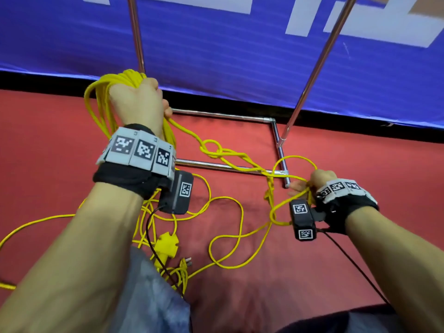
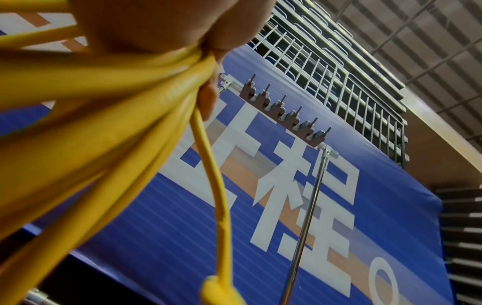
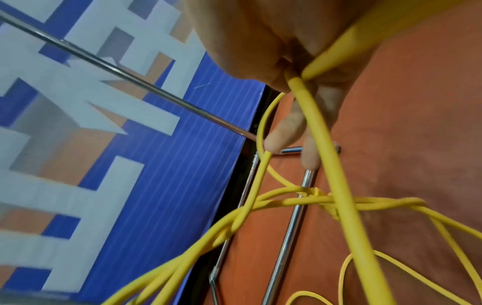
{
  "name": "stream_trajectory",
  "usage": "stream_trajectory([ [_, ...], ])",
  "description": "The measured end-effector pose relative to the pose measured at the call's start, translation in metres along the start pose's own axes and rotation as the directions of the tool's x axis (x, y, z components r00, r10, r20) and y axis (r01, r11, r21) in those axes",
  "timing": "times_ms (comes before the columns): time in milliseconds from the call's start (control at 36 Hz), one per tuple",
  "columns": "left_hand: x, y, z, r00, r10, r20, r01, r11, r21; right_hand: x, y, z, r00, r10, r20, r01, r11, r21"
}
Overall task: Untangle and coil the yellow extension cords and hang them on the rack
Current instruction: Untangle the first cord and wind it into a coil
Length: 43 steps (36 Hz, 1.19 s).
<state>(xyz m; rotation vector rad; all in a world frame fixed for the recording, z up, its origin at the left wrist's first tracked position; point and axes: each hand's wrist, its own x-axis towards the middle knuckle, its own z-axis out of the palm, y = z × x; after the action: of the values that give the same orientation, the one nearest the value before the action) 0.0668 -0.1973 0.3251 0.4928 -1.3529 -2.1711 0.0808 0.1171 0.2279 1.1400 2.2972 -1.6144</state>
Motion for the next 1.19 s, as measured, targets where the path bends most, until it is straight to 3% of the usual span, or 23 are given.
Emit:
stream_trajectory([
  [56,0.001,-0.001,0.001,0.998,-0.042,0.052,0.045,0.997,-0.058,0.004,0.002,0.014,0.999,0.051,0.015,-0.053,0.99,0.13],
  [111,-0.002,-0.001,0.001,0.988,-0.087,0.124,0.104,0.986,-0.134,0.001,0.006,0.024,0.998,0.058,-0.006,-0.058,0.998,0.001],
  [167,-0.006,0.0,0.001,0.968,-0.141,0.208,0.184,0.962,-0.201,0.003,0.005,0.028,0.999,-0.029,0.024,0.035,0.958,-0.285],
  [278,-0.019,-0.003,0.01,0.926,-0.185,0.328,0.277,0.925,-0.261,-0.007,-0.004,0.04,0.979,-0.188,0.077,0.203,0.906,-0.372],
  [333,-0.026,-0.005,0.017,0.911,-0.192,0.366,0.289,0.928,-0.233,-0.013,-0.007,0.056,0.914,-0.32,0.251,0.393,0.855,-0.338],
  [389,-0.033,-0.008,0.022,0.894,-0.189,0.407,0.289,0.937,-0.199,-0.031,-0.006,0.071,0.784,-0.412,0.464,0.574,0.766,-0.29],
  [472,-0.039,-0.01,0.026,0.869,-0.185,0.459,0.293,0.94,-0.177,-0.058,-0.009,0.09,0.619,-0.474,0.626,0.704,0.688,-0.175],
  [556,-0.038,-0.009,0.025,0.858,-0.173,0.484,0.29,0.941,-0.177,-0.066,-0.01,0.098,0.601,-0.508,0.617,0.706,0.7,-0.111],
  [667,-0.036,-0.008,0.023,0.881,-0.153,0.447,0.263,0.945,-0.196,-0.068,-0.01,0.096,0.569,-0.529,0.629,0.733,0.673,-0.098],
  [833,-0.027,-0.015,0.019,0.935,-0.185,0.304,0.252,0.947,-0.201,-0.061,-0.016,0.078,0.595,-0.641,0.484,0.789,0.581,-0.2],
  [917,-0.022,-0.019,0.017,0.958,-0.185,0.221,0.224,0.96,-0.168,-0.049,-0.019,0.067,0.678,-0.64,0.362,0.724,0.665,-0.181],
  [1000,-0.015,-0.02,0.014,0.974,-0.169,0.154,0.195,0.965,-0.178,-0.036,-0.021,0.056,0.709,-0.63,0.316,0.694,0.702,-0.158],
  [1194,-0.022,-0.023,0.022,0.982,-0.114,0.147,0.135,0.981,-0.138,-0.023,-0.022,0.046,0.866,-0.459,0.2,0.441,0.888,0.129],
])
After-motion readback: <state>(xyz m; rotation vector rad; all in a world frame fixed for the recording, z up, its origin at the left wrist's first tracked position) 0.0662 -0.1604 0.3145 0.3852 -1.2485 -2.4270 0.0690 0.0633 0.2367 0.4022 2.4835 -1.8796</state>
